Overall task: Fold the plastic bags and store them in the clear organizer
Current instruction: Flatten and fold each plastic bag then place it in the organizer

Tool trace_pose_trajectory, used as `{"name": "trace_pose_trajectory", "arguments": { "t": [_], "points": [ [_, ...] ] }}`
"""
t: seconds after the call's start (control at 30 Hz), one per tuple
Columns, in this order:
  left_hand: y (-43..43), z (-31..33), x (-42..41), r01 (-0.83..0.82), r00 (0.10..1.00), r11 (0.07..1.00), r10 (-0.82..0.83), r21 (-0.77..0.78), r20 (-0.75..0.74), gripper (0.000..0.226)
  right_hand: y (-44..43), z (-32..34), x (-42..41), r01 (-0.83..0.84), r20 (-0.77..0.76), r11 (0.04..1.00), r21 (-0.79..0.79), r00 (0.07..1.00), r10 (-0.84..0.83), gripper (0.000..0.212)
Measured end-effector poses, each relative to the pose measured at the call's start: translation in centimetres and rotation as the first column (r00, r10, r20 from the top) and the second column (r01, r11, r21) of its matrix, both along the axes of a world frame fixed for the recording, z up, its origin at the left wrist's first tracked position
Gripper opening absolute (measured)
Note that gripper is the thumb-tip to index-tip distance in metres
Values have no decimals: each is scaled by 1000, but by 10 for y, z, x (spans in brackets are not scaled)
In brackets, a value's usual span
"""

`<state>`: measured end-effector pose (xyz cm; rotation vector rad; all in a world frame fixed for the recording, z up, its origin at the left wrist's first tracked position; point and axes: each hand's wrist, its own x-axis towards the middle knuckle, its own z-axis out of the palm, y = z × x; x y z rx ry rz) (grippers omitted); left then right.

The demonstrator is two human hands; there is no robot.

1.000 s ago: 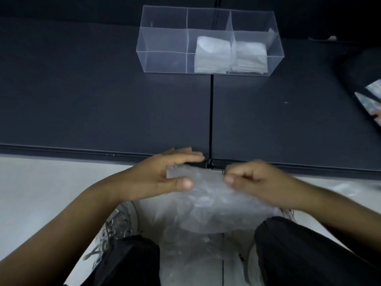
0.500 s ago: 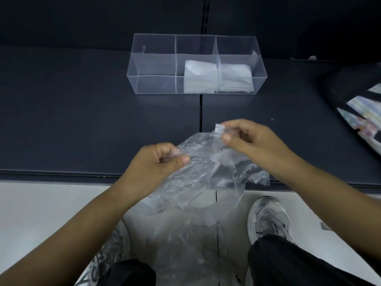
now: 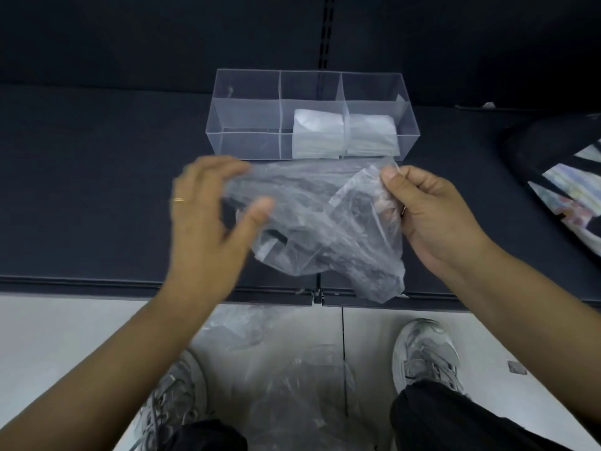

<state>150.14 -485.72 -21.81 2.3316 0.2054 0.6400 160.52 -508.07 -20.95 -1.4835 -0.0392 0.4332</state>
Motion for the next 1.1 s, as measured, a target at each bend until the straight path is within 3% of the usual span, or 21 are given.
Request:
{"name": "trace_pose_trajectory", "arguments": {
  "t": [0.07, 0.17, 0.3, 0.43, 0.57, 0.7, 0.8, 0.9, 1.0, 1.1],
  "points": [
    [-26, 2, -1, 164, 982, 984, -169, -65, -82, 59, 3, 3, -4, -7, -33, 999, 39, 999, 8, 19],
    [-46, -10, 7, 164, 955, 972, -200, -170, -221, 65, 5, 4, -11, -42, -110, 992, 123, 992, 56, 16],
    [-39, -27, 21, 88, 971, 984, -119, -155, -206, 15, -1, -3, -14, -46, -189, 987, 154, 979, 75, 16],
    [-19, -31, 14, 50, 966, 950, -124, -307, -225, 7, -22, -14, -4, 70, -85, 998, -2, 994, -70, 17],
    [-3, -27, 5, 80, 953, 797, -238, -599, -189, 13, -45, -16, 6, 101, 137, 992, -73, 986, -90, 19],
    [-5, -21, -2, 143, 917, 618, -377, -773, -132, 9, -53, -5, 15, -133, 248, 989, 60, 962, 114, 12],
    [-8, -17, -2, 144, 907, 512, -411, -847, -95, 6, -46, -5, 18, -300, 175, 953, -37, 937, 302, 39],
    [-9, -16, -3, 127, 904, 466, -418, -876, -91, 7, -42, -15, 6, -441, 89, 897, -18, 893, 441, 40],
    [-12, -18, -5, 115, 889, 420, -448, -900, -95, 4, -34, -19, 1, -359, 7, 923, 140, 932, 361, 28],
    [-11, -20, -7, 76, 892, 336, -444, -939, -86, 9, -26, -17, 8, -287, -64, 942, 174, 951, 302, 24]
  ]
}}
